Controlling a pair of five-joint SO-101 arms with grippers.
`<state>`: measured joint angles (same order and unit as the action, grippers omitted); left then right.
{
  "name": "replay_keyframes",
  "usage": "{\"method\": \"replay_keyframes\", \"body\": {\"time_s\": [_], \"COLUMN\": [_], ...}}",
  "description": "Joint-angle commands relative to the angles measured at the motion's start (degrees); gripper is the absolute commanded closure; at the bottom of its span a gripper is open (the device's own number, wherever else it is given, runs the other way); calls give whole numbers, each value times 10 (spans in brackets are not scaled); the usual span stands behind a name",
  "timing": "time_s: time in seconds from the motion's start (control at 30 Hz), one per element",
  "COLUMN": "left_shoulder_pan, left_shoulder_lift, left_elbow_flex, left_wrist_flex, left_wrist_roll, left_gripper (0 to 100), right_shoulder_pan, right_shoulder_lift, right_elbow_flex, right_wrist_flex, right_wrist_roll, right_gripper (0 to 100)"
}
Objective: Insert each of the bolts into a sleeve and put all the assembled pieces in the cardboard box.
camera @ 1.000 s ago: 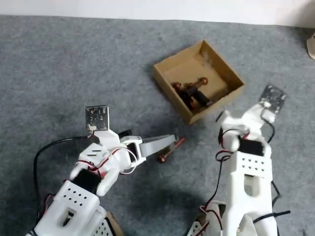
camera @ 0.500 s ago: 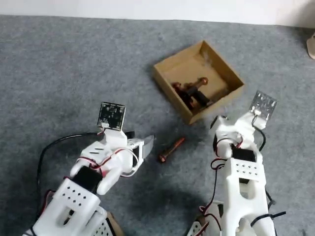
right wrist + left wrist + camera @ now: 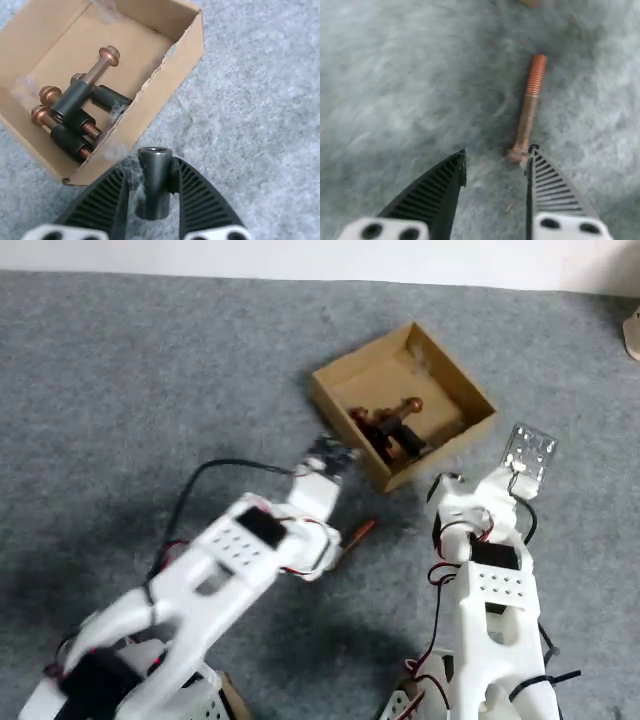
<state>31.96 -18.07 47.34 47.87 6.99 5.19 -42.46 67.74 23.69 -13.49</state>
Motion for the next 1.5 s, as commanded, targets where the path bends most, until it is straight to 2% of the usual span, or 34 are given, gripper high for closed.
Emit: {"method": "replay_keyframes", "body": {"time_s": [0.0, 0.23, 0.4, 0.53, 0.6, 0.67, 0.73, 0.93, 1.13, 1.2, 1.37, 1.4, 1.47], "left_shoulder_pan": [16, 15, 17, 12, 11, 6, -9, -93, -154, -179, -265, -280, -302], "left_shoulder_lift": [73, 205, 270, 289, 288, 285, 275, 176, 72, 47, 4, -1, -7], "left_elbow_flex": [-66, -147, -174, -180, -182, -200, -219, -249, -209, -187, -138, -136, -135], "left_wrist_flex": [4, 6, 4, 4, 4, 0, 6, 67, 105, 105, 102, 102, 105], "left_wrist_roll": [-38, -97, -96, -69, -12, 38, 96, 336, 505, 610, 969, 1006, 1028], "left_gripper": [807, 807, 811, 822, 886, 995, 973, 994, 994, 994, 993, 993, 992], "right_shoulder_pan": [7, 6, 5, 3, 3, 3, 3, 3, 3, 2, 2, 2, 2], "right_shoulder_lift": [-5, -4, -5, -7, -6, -5, -5, -5, -5, -5, -5, -5, -5], "right_elbow_flex": [-5, 0, 36, 37, 37, 37, 38, 38, 38, 38, 38, 38, 38], "right_wrist_flex": [-14, -29, -94, -95, -95, -95, -95, -95, -95, -95, -95, -95, -95], "right_wrist_roll": [10, 11, 11, 11, 11, 11, 11, 11, 11, 11, 11, 11, 11], "right_gripper": [995, 994, 994, 994, 994, 994, 994, 994, 994, 994, 994, 994, 994]}}
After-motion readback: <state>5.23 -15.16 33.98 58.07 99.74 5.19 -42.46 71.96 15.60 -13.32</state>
